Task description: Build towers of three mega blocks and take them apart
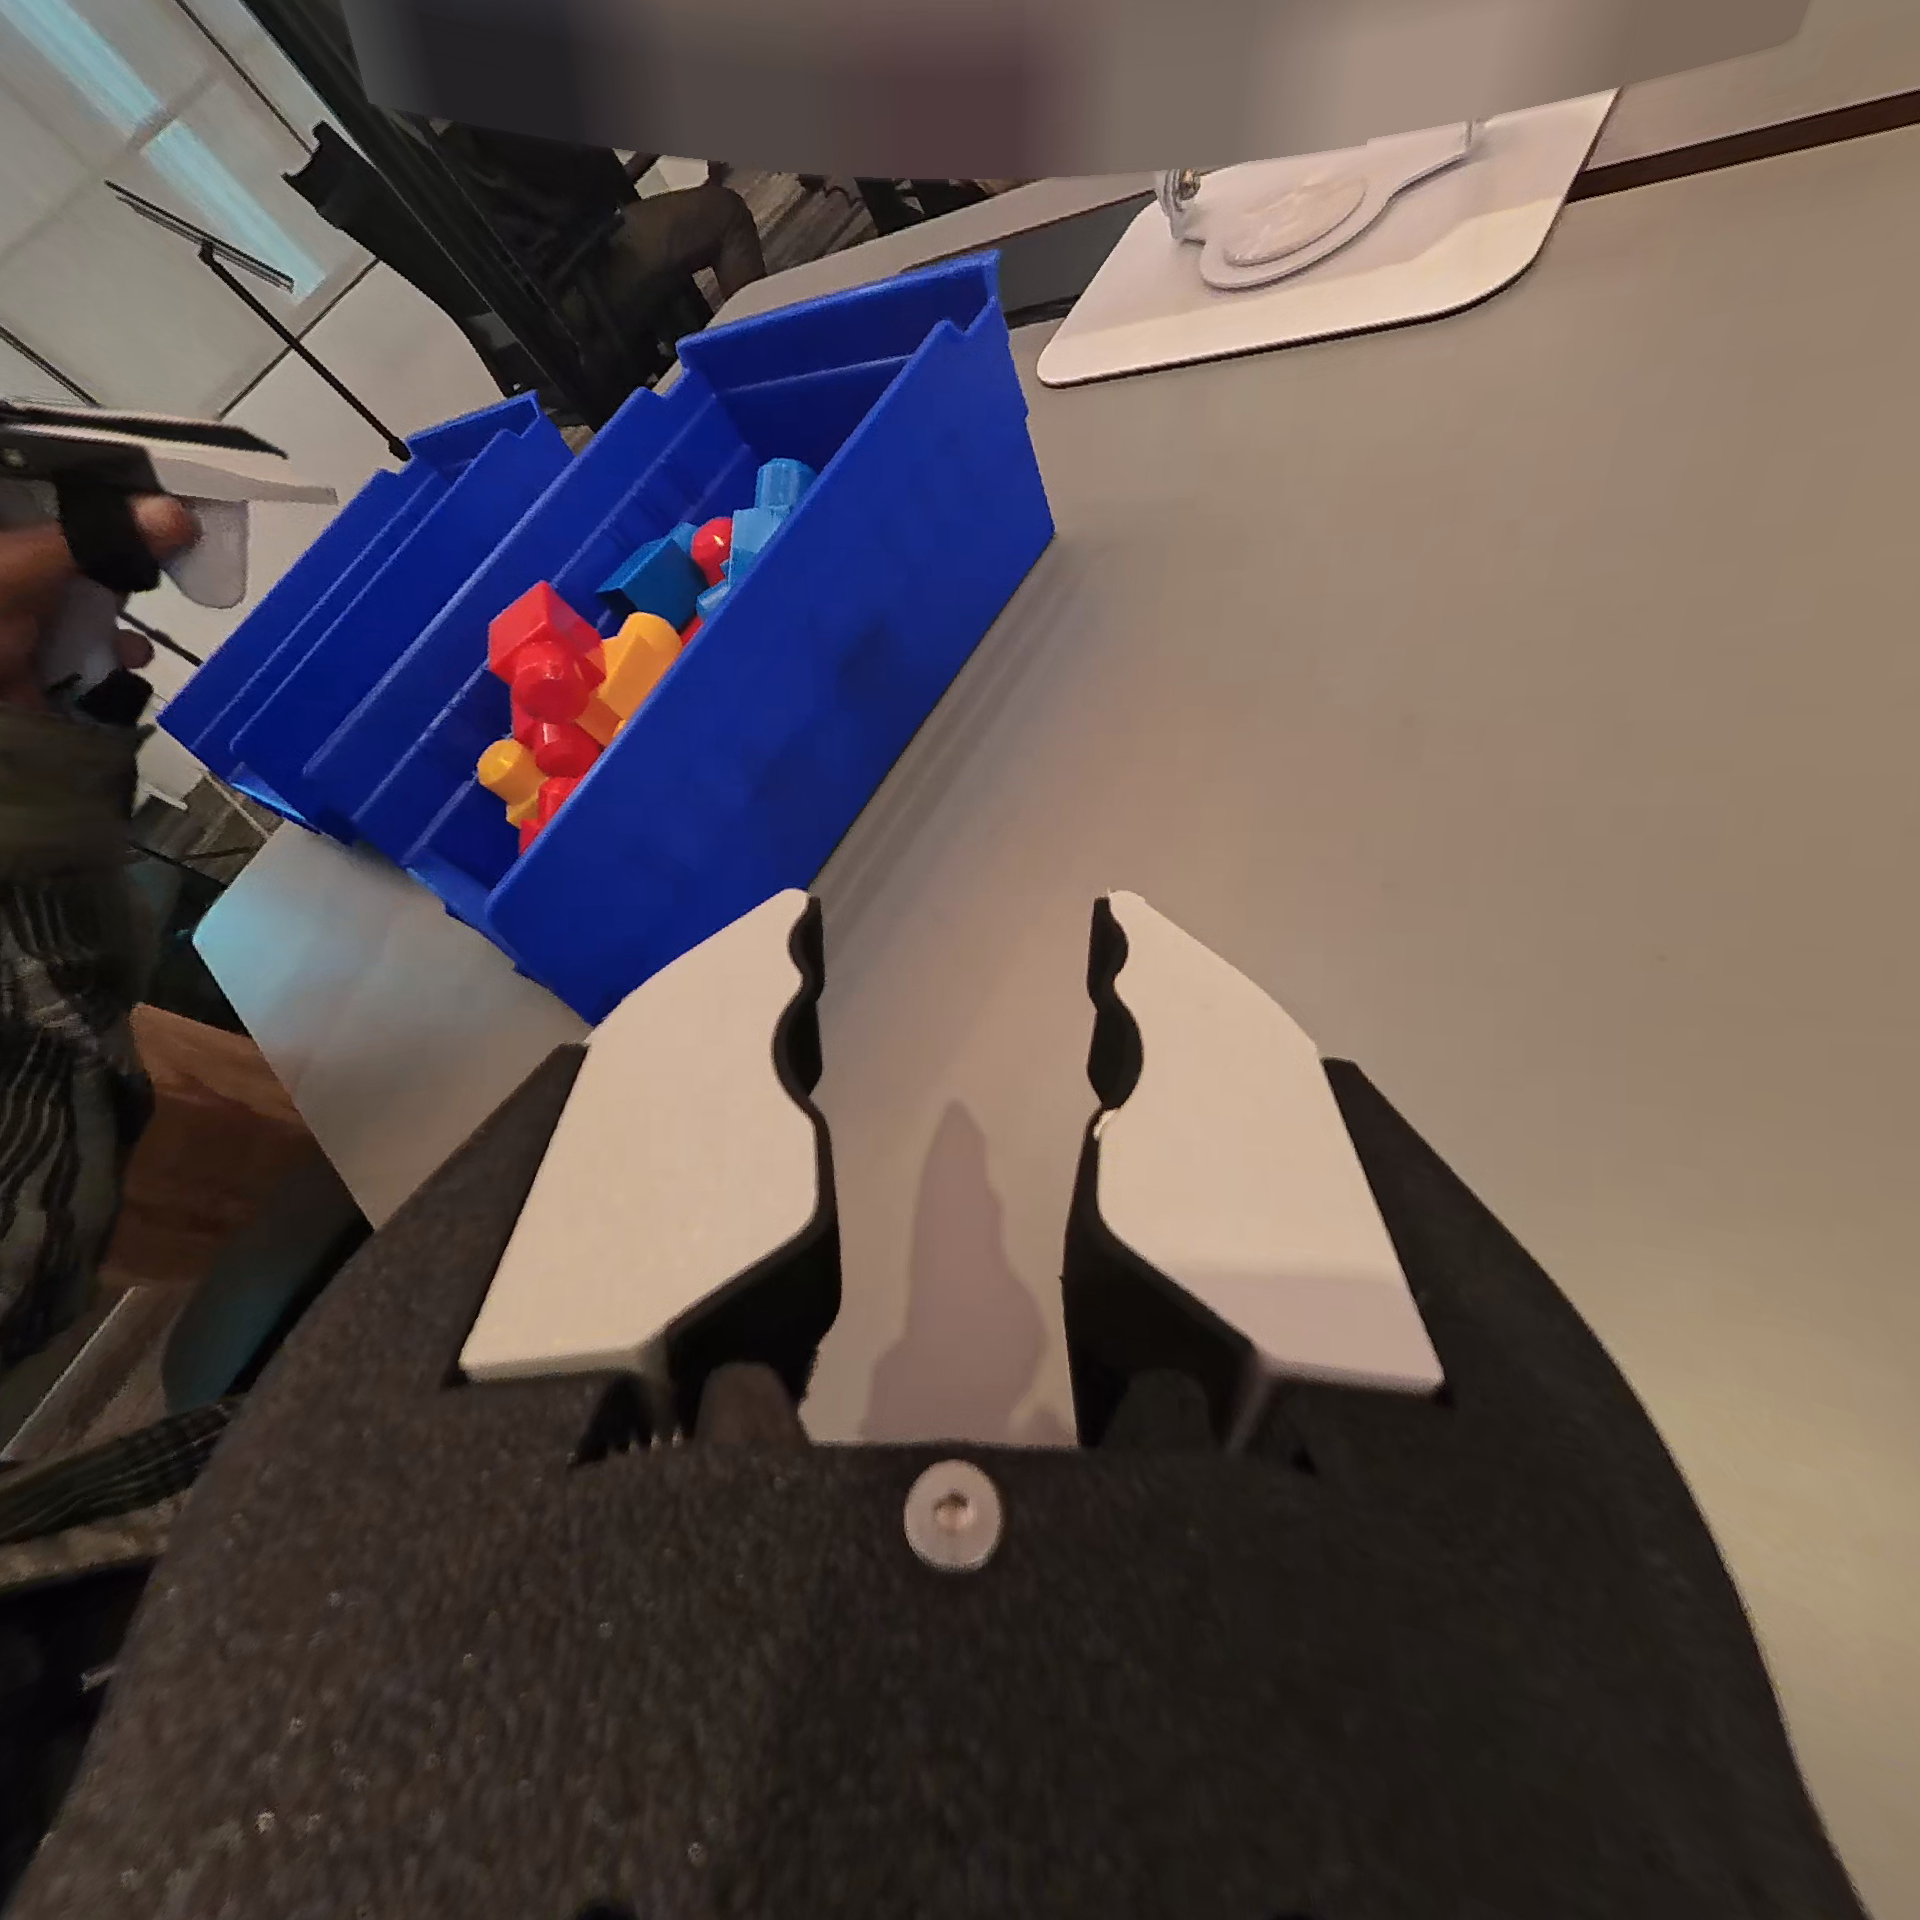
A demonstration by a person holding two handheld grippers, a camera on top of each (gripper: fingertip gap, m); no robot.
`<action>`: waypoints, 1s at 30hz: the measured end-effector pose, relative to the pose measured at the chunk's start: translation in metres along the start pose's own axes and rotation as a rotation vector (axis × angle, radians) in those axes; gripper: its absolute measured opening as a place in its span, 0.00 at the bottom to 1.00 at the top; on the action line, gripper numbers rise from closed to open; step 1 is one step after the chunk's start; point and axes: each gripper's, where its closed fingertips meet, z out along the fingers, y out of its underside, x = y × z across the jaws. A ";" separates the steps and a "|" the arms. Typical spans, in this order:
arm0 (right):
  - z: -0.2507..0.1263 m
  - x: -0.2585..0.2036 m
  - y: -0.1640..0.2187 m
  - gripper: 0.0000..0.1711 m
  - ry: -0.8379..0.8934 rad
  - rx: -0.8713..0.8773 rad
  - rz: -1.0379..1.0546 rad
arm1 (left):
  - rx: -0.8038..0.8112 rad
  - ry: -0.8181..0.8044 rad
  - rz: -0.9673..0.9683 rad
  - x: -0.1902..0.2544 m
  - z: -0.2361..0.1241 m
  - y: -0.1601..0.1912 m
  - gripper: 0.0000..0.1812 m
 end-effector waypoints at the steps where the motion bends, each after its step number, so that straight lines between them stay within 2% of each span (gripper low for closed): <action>1: -0.001 0.000 0.000 0.28 -0.003 0.001 0.003 | -0.028 -0.025 -0.016 -0.012 0.002 0.004 0.60; 9: -0.004 -0.001 -0.001 0.28 -0.010 -0.003 -0.001 | -0.272 -0.081 -0.145 -0.065 0.029 0.058 0.60; 16: -0.006 -0.003 -0.002 0.28 -0.011 0.001 -0.002 | -0.425 -0.045 -0.187 -0.071 0.045 0.099 0.57; 21: -0.006 -0.004 0.000 0.28 -0.013 -0.007 -0.004 | -0.457 0.052 -0.192 -0.062 0.049 0.108 0.23; 23: -0.007 -0.005 -0.001 0.28 -0.016 -0.005 -0.004 | -0.488 0.019 -0.127 -0.066 0.047 0.110 0.10; 25: -0.008 -0.005 -0.002 0.28 -0.018 -0.002 -0.003 | -0.517 -0.065 -0.043 -0.076 0.044 0.113 0.04; 30: -0.014 -0.004 -0.006 0.28 -0.021 0.017 0.005 | -0.525 -0.061 -0.036 -0.080 0.041 0.116 0.03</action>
